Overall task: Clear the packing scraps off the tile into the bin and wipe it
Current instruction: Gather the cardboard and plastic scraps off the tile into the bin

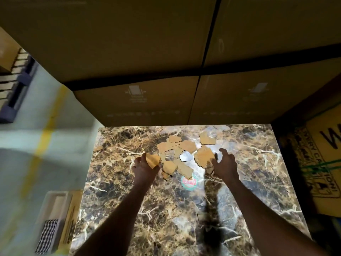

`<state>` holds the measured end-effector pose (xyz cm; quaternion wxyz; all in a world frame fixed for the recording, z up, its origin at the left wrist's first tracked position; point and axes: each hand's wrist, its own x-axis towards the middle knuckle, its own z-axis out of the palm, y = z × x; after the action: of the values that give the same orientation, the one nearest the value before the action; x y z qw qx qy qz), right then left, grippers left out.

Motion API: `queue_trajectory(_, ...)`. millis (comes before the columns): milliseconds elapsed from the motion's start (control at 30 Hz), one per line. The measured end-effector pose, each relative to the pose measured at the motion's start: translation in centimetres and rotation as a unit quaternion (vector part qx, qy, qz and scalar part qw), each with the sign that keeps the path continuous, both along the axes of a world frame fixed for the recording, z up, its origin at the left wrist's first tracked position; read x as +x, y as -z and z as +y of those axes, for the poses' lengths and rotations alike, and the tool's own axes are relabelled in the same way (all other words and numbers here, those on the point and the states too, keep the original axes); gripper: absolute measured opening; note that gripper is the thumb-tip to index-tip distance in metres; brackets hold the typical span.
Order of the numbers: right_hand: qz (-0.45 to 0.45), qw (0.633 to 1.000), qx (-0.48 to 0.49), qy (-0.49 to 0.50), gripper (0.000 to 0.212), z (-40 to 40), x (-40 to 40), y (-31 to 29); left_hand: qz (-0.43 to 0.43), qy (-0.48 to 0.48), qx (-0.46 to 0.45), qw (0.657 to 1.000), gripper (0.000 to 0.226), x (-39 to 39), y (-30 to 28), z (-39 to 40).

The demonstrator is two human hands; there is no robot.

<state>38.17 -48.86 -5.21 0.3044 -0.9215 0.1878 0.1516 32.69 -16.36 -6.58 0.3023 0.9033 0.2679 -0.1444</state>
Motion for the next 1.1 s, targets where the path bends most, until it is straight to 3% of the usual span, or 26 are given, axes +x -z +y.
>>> queue_trajectory(67, 0.021, 1.0, -0.005, -0.001, 0.064, 0.4, 0.5, 0.4, 0.007, 0.003, -0.004, 1.0, 0.103, 0.8, 0.0, -0.6)
queue_trajectory(233, 0.044, 0.999, 0.001, -0.026, 0.068, 3.0, -0.8, 0.7, -0.012, 0.029, -0.012, 0.999, 0.09, 0.3, 0.9, -3.9)
queue_trajectory(367, 0.067, 0.997, 0.027, -0.033, 0.068, 5.2, -3.4, 0.7, -0.027, 0.036, -0.069, 0.997, 0.084, -2.2, 0.6, -7.7)
queue_trajectory(700, 0.044, 0.994, 0.105, -0.006, 0.036, 7.0, -8.7, 1.4, -0.063, -0.025, -0.152, 0.986, 0.094, -7.1, 1.9, -12.9)
queue_trajectory(900, 0.057, 0.981, 0.182, 0.044, 0.068, 6.9, -11.1, 0.7, -0.134, 0.037, -0.147, 0.979, 0.062, -8.4, 1.9, -13.4)
queue_trajectory(1033, 0.054, 0.972, 0.206, 0.101, 0.066, 6.8, -11.4, 0.9, -0.137, 0.093, -0.164, 0.972, 0.085, -8.9, 2.6, -12.6)
queue_trajectory(1100, 0.06, 0.957, 0.261, 0.11, 0.064, 6.4, -11.7, 1.4, -0.111, 0.038, -0.226, 0.967, 0.095, -9.0, 2.2, -11.8)
